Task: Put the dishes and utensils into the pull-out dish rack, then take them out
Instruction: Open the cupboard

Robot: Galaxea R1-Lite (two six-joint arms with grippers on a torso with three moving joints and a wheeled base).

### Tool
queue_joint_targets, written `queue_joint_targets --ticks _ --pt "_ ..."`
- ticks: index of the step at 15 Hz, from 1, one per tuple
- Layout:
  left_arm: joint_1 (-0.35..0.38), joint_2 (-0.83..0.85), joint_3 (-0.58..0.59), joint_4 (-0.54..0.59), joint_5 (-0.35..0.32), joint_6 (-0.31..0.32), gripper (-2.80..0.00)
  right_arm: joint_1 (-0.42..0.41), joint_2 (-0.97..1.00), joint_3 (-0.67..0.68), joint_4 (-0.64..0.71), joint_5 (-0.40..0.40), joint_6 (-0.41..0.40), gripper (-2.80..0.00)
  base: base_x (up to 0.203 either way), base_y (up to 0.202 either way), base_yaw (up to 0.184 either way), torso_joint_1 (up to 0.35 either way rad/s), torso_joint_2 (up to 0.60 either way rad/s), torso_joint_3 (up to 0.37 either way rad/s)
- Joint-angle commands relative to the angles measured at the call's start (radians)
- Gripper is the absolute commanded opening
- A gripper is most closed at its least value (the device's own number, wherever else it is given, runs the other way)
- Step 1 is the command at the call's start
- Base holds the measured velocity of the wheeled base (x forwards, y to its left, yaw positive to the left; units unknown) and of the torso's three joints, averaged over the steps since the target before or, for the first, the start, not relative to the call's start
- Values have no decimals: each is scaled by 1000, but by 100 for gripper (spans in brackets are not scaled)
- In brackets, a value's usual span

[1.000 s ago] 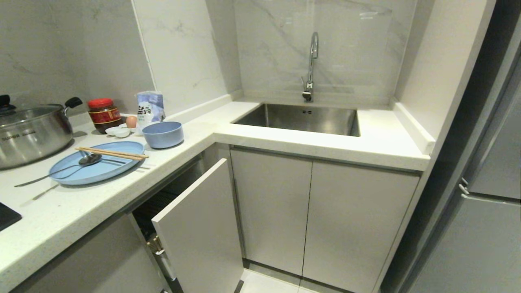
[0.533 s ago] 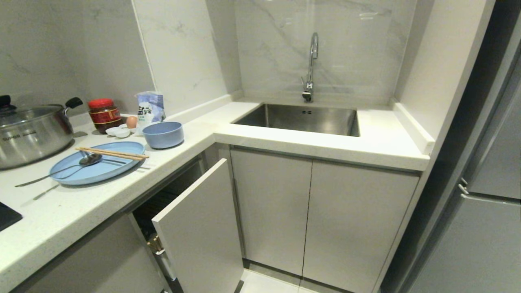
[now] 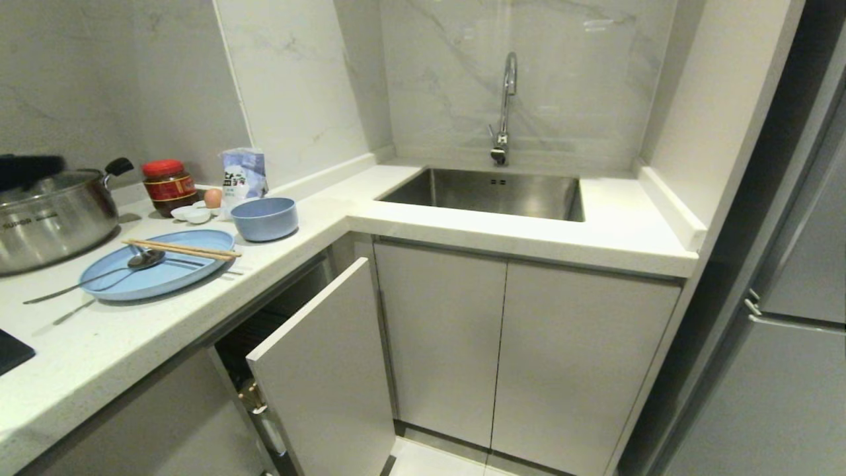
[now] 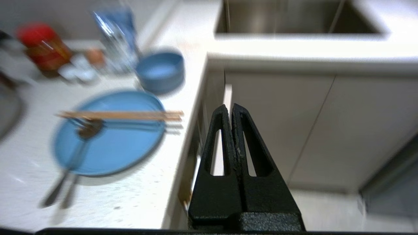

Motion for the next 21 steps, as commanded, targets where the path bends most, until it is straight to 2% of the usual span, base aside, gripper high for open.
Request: queue_joint_targets --ticks 1,3,7,11,16,21 --pt "-116 205 11 4 121 1 -280 0 -1 23 -1 0 0 -280 0 0 0 0 0 0" --pt "-190 291 24 10 201 -13 -280 0 -1 23 -1 0 0 -280 0 0 0 0 0 0" --pt "-201 421 31 37 283 -25 -280 0 -1 23 -1 0 0 -280 0 0 0 0 0 0" --pt "-201 525 33 38 300 -29 -280 0 -1 23 -1 0 0 -280 0 0 0 0 0 0" --pt "-182 636 13 34 315 -70 -280 0 -1 23 -1 0 0 -280 0 0 0 0 0 0" --pt "-142 694 -22 17 401 -91 -280 0 -1 23 -1 0 0 -280 0 0 0 0 0 0"
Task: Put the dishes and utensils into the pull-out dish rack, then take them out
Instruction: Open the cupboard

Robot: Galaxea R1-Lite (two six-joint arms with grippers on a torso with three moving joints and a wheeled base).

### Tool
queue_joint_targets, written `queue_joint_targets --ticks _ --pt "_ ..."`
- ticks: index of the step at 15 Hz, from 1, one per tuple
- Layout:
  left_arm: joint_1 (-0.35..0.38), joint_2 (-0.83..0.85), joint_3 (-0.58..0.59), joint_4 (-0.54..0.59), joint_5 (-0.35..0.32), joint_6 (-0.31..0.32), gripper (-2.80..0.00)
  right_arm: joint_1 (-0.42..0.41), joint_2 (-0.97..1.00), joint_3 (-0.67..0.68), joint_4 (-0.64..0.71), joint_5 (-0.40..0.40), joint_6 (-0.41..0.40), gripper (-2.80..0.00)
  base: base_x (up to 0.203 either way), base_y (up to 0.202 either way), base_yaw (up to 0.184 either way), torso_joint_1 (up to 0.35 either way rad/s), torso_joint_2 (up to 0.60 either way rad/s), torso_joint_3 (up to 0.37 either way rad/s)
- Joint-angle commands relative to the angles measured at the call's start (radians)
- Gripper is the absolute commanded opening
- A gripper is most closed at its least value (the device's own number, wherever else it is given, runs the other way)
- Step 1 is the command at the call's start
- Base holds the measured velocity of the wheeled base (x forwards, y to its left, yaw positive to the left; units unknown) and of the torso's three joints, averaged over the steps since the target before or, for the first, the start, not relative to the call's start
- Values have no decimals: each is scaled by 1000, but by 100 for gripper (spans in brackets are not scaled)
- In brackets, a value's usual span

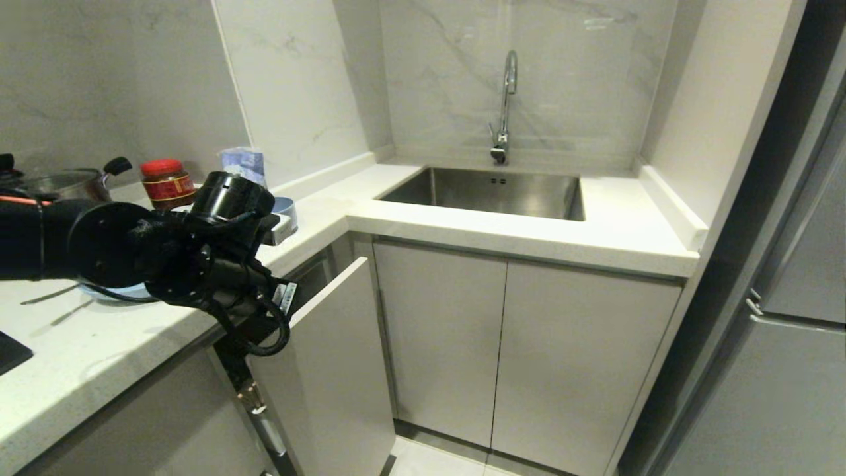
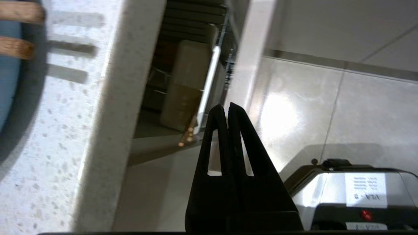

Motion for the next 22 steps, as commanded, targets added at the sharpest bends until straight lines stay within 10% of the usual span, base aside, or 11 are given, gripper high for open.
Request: queue_joint_targets --ticks 1,13,22 --pt "16 25 -9 -12 17 0 -280 0 -1 23 -1 0 0 -280 0 0 0 0 0 0" --pt "39 139 -11 -56 83 2 -280 0 -1 23 -1 0 0 -280 0 0 0 0 0 0" --pt "12 129 -8 -31 5 1 -280 0 -1 23 -1 0 0 -280 0 0 0 0 0 0"
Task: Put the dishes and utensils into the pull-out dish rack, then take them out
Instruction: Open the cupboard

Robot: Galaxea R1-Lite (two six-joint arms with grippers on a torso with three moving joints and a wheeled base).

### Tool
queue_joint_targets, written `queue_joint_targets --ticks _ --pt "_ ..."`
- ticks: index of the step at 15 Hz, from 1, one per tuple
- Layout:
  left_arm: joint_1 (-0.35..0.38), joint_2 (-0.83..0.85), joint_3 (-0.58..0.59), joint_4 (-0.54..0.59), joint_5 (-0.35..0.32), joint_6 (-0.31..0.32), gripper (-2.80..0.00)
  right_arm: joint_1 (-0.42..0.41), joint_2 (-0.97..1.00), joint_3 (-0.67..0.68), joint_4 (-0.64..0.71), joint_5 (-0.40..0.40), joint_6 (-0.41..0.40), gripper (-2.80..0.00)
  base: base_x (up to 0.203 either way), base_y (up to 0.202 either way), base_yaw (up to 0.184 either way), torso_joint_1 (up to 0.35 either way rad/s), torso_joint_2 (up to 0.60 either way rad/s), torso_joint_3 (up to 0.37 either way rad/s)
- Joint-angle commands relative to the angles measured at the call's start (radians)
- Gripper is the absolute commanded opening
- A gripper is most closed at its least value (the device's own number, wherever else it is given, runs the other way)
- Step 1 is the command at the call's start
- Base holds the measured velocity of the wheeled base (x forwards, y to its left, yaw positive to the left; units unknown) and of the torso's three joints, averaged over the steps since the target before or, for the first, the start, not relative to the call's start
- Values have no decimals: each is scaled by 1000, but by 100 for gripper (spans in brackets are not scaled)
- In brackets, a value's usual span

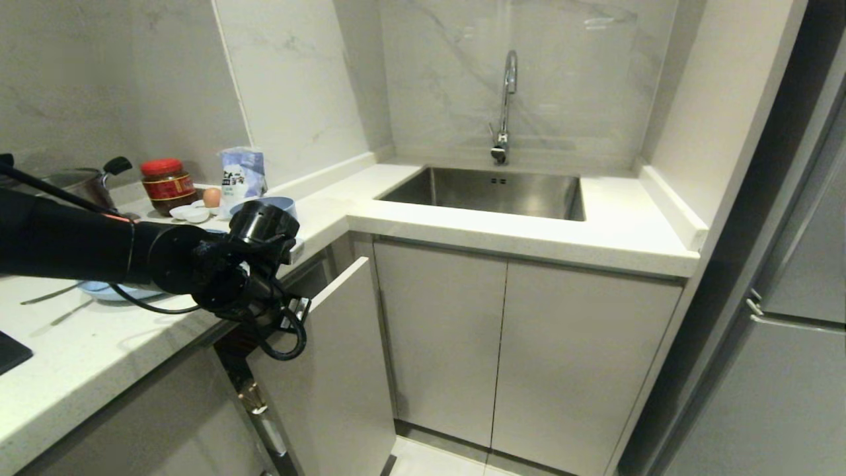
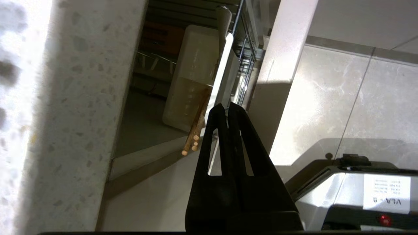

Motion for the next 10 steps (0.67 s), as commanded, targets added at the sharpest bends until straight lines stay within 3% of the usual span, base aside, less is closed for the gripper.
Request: queue_joint_targets --ticks 1,10 --pt "-9 -16 1 26 -31 -1 -280 0 -1 23 -1 0 0 -280 0 0 0 0 0 0" --pt "-91 -24 29 41 -85 -29 -280 0 -1 23 -1 0 0 -280 0 0 0 0 0 0"
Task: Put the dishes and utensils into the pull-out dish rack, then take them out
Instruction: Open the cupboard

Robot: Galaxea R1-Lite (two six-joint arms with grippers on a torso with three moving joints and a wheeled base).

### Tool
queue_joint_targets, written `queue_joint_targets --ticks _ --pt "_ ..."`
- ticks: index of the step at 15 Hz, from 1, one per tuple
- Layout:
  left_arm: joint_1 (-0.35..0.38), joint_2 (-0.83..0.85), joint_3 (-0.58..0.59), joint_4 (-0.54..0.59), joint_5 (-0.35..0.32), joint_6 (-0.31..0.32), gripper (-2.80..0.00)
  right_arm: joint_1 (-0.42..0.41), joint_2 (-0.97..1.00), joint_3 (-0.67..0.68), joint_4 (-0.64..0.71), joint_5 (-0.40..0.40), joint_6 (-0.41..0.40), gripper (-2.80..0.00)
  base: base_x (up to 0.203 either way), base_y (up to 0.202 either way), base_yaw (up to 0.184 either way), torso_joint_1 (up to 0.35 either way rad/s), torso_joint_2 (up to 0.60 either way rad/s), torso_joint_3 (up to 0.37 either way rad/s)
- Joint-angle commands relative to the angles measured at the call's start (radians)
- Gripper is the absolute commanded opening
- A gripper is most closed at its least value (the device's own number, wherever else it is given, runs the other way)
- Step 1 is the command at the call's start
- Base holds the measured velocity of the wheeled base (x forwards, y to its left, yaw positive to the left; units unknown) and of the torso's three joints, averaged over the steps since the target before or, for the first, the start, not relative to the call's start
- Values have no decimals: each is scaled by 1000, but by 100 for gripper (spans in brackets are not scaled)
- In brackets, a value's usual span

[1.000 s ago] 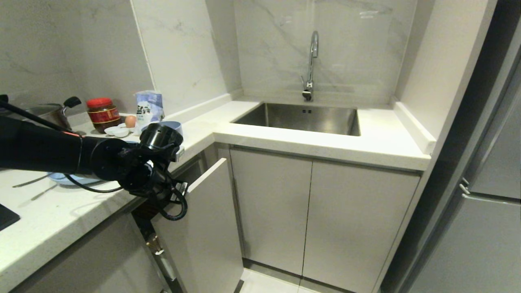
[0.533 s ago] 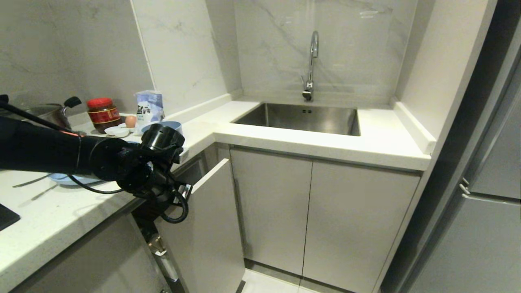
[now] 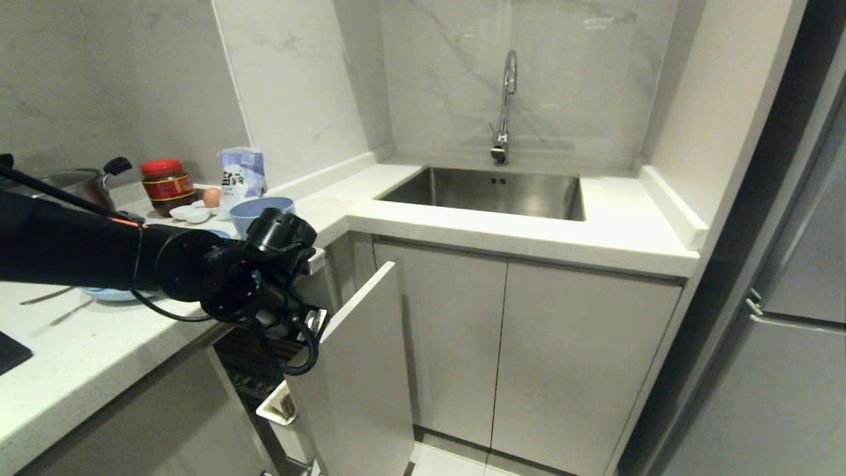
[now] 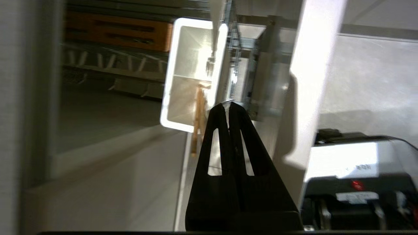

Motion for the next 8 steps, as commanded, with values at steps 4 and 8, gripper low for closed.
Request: queue_joint_targets --ticks 4,8 --pt "-80 -13 11 50 -30 -52 -280 0 -1 23 -1 0 0 -280 0 0 0 0 0 0" --pt "-123 -13 12 50 -63 -100 -280 0 -1 23 -1 0 0 -280 0 0 0 0 0 0"
